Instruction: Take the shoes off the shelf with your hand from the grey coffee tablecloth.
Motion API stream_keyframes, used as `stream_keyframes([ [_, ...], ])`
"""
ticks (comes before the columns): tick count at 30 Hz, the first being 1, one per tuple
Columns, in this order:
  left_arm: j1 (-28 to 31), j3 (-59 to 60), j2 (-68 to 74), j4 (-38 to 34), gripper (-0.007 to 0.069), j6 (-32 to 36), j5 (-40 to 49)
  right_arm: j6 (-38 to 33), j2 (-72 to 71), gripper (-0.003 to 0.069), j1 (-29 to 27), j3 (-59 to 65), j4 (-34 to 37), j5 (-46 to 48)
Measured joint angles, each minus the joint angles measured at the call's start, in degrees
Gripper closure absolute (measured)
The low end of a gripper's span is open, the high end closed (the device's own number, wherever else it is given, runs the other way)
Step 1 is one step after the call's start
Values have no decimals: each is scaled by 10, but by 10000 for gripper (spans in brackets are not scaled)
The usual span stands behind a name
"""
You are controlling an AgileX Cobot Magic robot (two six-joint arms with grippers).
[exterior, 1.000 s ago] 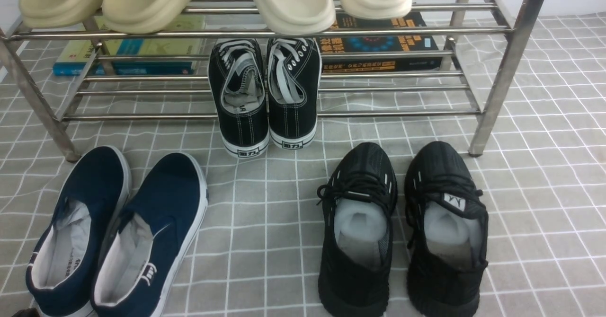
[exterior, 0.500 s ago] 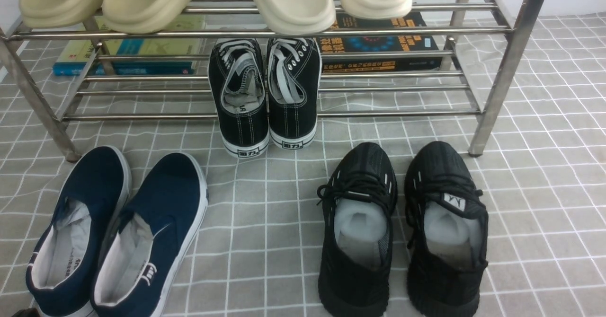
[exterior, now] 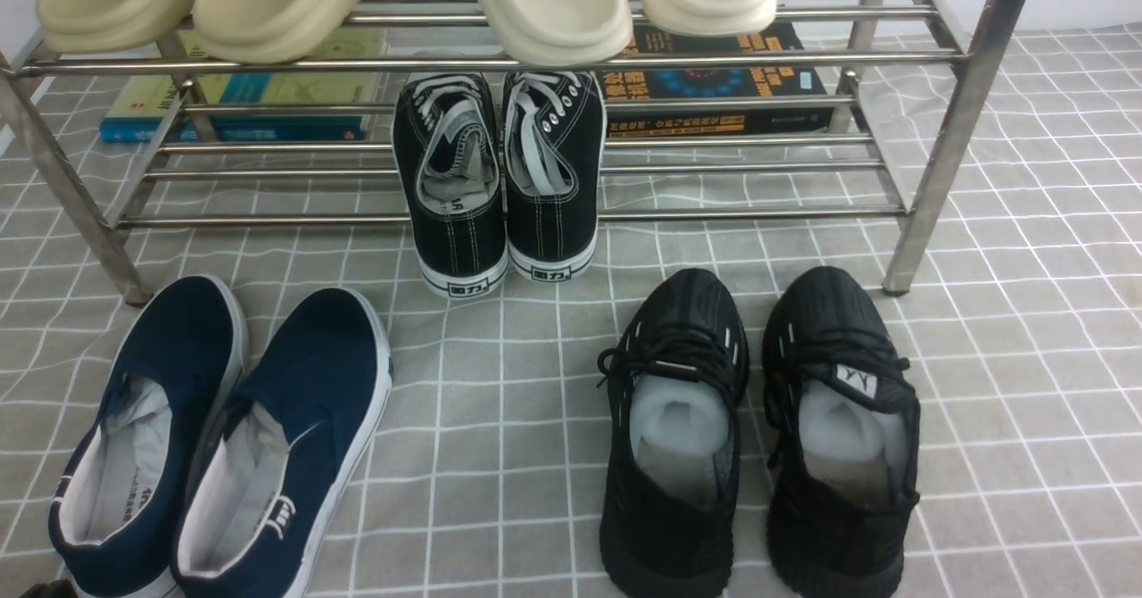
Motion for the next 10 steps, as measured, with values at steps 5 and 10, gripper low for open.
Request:
stream_keyframes([
  [5, 0, 0, 0, -1, 550, 0, 0, 0, 0, 420, 0, 0, 0, 0],
  [10, 0, 0, 0, -1, 543, 0, 0, 0, 0, 420, 0, 0, 0, 0],
])
